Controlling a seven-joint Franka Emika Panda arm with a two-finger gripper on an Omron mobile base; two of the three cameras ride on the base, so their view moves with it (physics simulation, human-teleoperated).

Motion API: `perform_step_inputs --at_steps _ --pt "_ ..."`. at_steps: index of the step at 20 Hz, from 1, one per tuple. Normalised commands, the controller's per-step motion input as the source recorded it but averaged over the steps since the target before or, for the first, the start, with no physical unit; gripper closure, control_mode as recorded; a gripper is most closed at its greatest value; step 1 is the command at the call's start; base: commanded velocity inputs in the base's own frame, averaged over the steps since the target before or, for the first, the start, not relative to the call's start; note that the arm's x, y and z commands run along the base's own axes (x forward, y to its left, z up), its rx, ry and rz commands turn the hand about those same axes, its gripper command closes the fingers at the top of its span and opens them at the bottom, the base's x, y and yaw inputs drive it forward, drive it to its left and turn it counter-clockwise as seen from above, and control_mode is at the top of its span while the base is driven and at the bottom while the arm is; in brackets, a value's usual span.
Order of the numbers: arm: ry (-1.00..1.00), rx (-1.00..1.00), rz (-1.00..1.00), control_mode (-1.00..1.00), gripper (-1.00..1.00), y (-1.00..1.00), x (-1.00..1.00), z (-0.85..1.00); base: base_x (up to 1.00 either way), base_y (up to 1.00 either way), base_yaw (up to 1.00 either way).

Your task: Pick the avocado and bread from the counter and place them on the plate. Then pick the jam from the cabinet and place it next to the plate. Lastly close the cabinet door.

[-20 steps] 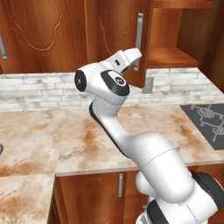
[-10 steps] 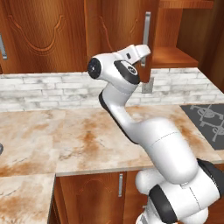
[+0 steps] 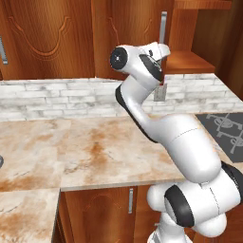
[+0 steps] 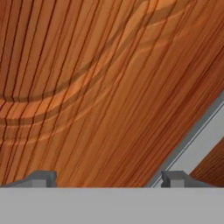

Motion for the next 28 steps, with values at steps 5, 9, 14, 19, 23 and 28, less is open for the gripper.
perform_step_inputs --at_steps 5,9,14,19,23,28 --pt "0.00 0.18 0.09 -1.00 -1.00 -0.58 0.54 0.00 0.00 0.00 0.00" --pt "0.00 0.17 0.09 -1.00 -1.00 -0.58 0.57 0.00 0.00 0.00 0.00" --pt "0.00 0.16 0.09 -1.00 -1.00 -0.53 0.56 0.00 0.00 0.00 0.00" --pt "0.00 0.14 0.09 -1.00 -1.00 -0.48 0.51 0.00 0.00 0.00 0.00" --pt "0.00 0.12 0.09 -1.00 -1.00 -0.34 0.39 0.00 0.00 0.00 0.00" --pt "-0.05 0.10 0.10 -1.00 -1.00 0.00 -0.22 0.00 0.00 0.00 0.00"
